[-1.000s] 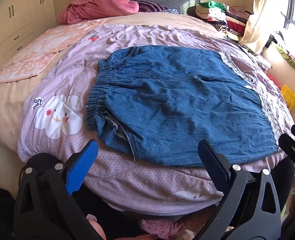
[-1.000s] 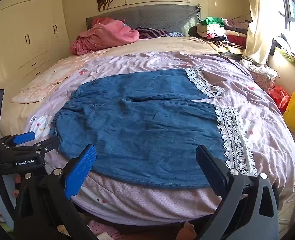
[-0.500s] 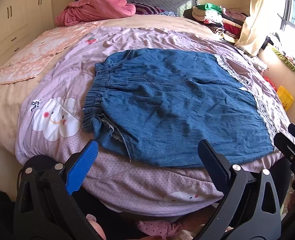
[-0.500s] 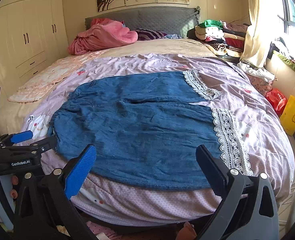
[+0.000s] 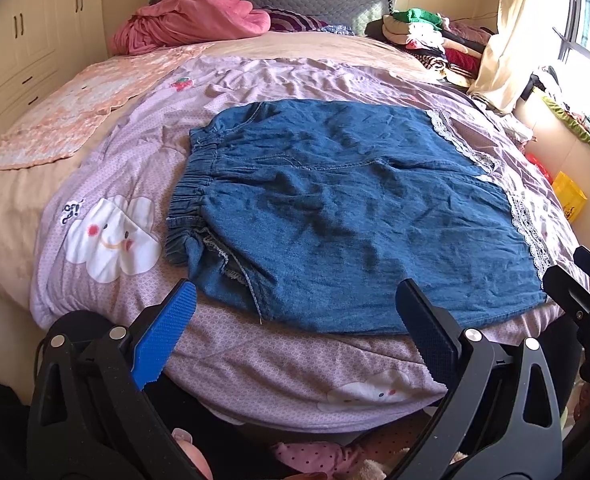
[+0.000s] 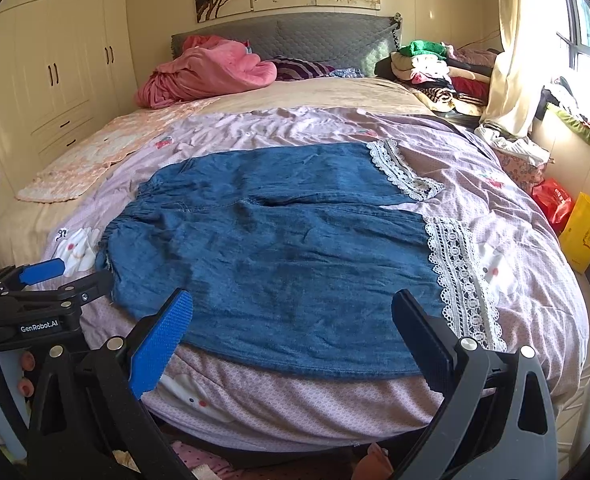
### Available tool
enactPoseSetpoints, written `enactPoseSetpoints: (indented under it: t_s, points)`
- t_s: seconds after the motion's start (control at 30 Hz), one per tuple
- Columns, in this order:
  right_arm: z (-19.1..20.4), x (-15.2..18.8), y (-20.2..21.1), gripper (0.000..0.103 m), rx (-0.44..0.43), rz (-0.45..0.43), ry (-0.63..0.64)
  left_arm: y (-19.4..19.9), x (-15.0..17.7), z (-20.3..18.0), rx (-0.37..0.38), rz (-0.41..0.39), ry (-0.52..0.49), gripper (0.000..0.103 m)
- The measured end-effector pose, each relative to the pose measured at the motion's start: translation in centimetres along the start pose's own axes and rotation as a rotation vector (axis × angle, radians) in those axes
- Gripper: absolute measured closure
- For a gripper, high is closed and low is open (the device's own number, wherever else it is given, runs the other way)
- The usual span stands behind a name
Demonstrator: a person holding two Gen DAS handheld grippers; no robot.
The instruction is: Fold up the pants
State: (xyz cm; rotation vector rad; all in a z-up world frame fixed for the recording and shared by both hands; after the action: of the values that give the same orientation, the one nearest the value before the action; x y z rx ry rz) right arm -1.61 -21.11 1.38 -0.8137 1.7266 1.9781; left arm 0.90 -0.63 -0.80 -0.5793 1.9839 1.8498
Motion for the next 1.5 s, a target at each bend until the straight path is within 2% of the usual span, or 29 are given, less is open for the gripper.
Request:
enactPoseSetpoints:
  t_s: [1.07, 1.5]
  points:
    - [0.4, 0.0, -1.3, 0.004, -0.008, 0.026, 0.005, 0.2, 0.1, 0.1, -0.006, -0.008, -0.003, 0.009]
    - [-0.3, -2.8, -4.3, 0.004, -0.047, 0.061, 0.004, -2.4, -2.0, 1.3, 0.033, 0.025, -0.006, 0.009]
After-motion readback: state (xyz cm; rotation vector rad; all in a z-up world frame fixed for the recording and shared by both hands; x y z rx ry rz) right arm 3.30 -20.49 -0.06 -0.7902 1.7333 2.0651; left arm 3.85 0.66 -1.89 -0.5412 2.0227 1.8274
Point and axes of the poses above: each gripper's, at about its wrist camera, not at the fingertips, and y roughly against the way its jaws point, z to its left, x to its underside, the point moved 2 cm from there along -y, roughly the way its jaws point, and after that the axes turned 9 degrees about z, right-handed, at the moved point
